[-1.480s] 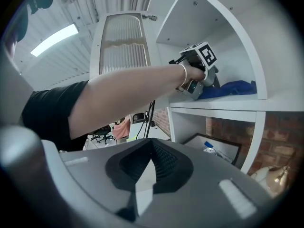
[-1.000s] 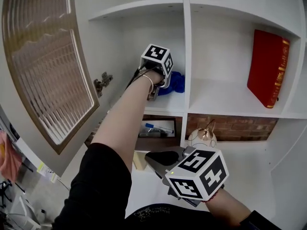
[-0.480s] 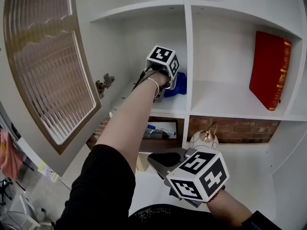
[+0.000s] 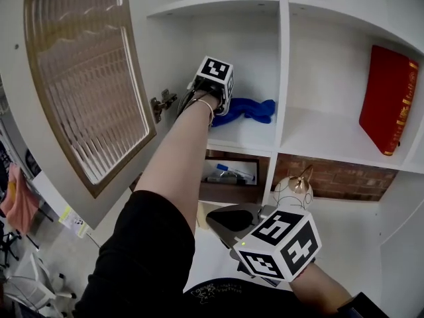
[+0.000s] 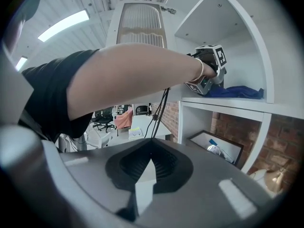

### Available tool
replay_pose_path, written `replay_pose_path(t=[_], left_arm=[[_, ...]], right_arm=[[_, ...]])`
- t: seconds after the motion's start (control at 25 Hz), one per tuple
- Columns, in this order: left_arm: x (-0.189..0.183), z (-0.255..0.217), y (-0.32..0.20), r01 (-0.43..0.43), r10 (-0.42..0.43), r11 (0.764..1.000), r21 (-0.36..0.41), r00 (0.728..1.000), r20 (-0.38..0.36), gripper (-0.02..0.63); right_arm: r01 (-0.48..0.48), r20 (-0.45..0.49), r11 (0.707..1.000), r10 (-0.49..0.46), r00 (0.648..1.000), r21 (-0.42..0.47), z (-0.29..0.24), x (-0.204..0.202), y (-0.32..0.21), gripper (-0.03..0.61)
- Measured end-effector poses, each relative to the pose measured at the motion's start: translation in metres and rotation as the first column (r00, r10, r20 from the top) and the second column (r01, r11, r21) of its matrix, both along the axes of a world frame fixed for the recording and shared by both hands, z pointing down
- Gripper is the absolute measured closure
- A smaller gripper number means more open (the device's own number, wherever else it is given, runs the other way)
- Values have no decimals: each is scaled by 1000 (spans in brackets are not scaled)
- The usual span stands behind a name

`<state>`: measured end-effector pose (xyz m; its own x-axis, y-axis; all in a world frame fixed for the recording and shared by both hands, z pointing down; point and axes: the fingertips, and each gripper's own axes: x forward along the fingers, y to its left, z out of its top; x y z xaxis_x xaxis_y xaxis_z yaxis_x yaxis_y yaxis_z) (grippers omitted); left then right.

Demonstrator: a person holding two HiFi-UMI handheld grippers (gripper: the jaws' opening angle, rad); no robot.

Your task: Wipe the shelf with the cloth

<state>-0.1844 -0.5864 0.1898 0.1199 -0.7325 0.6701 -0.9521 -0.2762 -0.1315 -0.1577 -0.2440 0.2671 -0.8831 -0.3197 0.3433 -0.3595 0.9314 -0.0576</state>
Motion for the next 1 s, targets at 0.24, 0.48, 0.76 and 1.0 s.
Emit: replay_pose_path(t=[0.24,0.48,0.76,1.0], left_arm=[[-17,2,8,35,-35,999,12,999,-3,606],[-2,6,20,-12,12,1000,2,1000,5,606],[29,5,26,-79,78,997,14,996,37,606],[60,6,30,-131,129,991,27,990,60,607]], right_arm=[[35,-17,999,-35,999,5,4,-3,14,575],[48,-10,999,-48,999,8,2,-5,24,575],[52,32,998,-51,998,-31,-1,-3,34,574],[14,36,999,-13,999,-36,2,6,36,574]])
